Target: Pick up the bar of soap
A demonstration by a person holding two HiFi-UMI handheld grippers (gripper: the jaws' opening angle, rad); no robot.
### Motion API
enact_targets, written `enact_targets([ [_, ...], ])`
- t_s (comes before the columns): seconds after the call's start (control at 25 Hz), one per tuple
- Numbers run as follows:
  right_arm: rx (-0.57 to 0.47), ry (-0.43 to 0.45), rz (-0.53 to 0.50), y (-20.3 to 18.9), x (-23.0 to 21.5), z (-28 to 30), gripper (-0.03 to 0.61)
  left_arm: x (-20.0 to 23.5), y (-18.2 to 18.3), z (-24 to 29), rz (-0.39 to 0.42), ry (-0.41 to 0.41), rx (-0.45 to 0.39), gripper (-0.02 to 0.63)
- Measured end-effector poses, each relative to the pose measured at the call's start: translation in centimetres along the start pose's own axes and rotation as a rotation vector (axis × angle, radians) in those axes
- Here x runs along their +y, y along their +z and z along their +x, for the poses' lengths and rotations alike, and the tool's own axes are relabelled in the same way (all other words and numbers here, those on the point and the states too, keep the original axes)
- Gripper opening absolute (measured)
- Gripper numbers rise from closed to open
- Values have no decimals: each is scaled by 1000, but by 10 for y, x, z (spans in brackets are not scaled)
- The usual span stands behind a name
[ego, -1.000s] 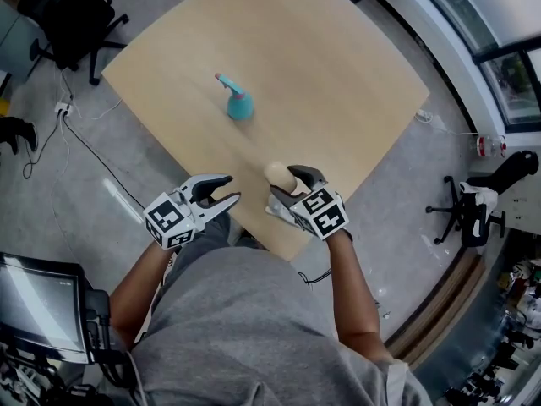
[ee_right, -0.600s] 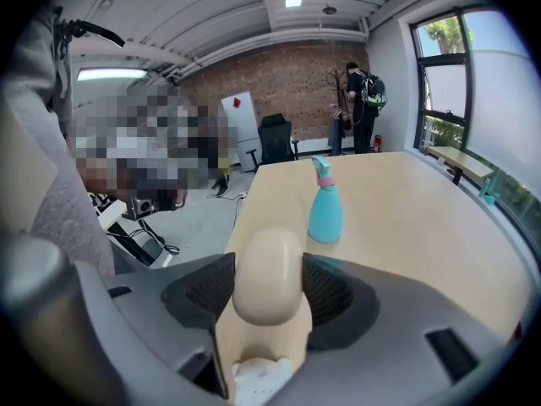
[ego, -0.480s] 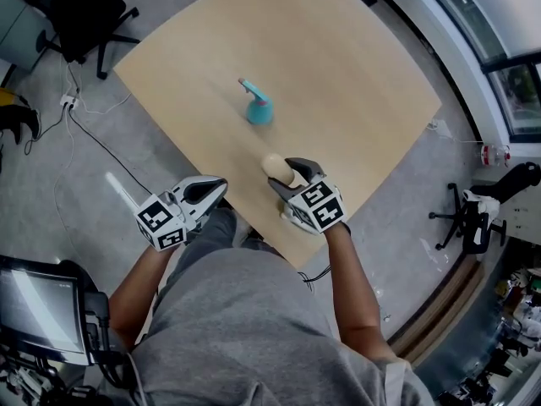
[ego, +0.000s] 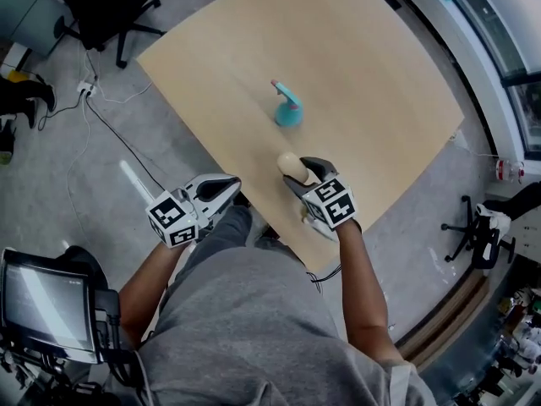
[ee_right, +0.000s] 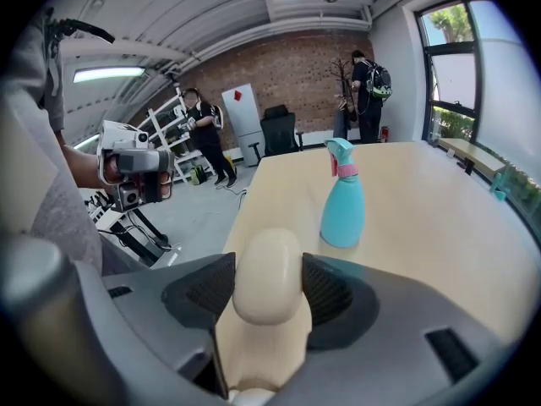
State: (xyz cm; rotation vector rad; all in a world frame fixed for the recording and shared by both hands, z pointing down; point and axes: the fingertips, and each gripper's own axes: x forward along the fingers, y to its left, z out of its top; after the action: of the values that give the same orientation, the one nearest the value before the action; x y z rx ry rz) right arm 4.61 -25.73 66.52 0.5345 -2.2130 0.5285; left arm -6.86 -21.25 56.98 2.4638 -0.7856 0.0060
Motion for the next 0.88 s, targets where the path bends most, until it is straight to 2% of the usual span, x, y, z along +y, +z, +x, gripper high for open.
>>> enact_targets([
  [0.36,153,17,24,-60,-15,43,253,3,-6,-2,-12,12,5,6],
  [0.68,165,14,31,-69,-16,57,247,8,-3,-7,-11,31,7,6],
  [0.72,154,4,33,-67,-18,58,237,8,-2,-8,-10,32,9,6],
  [0.76,140,-10,33,-64,-19,58,137,9,-2,-9,-10,31,12,6],
  [0.8,129,-24,29,-62,-21,58,107,9,-3,-9,-10,30,15,6],
  [0.88,127,-39,12,-61,-21,59,107,8,-6,-10,-9,29,22,6],
])
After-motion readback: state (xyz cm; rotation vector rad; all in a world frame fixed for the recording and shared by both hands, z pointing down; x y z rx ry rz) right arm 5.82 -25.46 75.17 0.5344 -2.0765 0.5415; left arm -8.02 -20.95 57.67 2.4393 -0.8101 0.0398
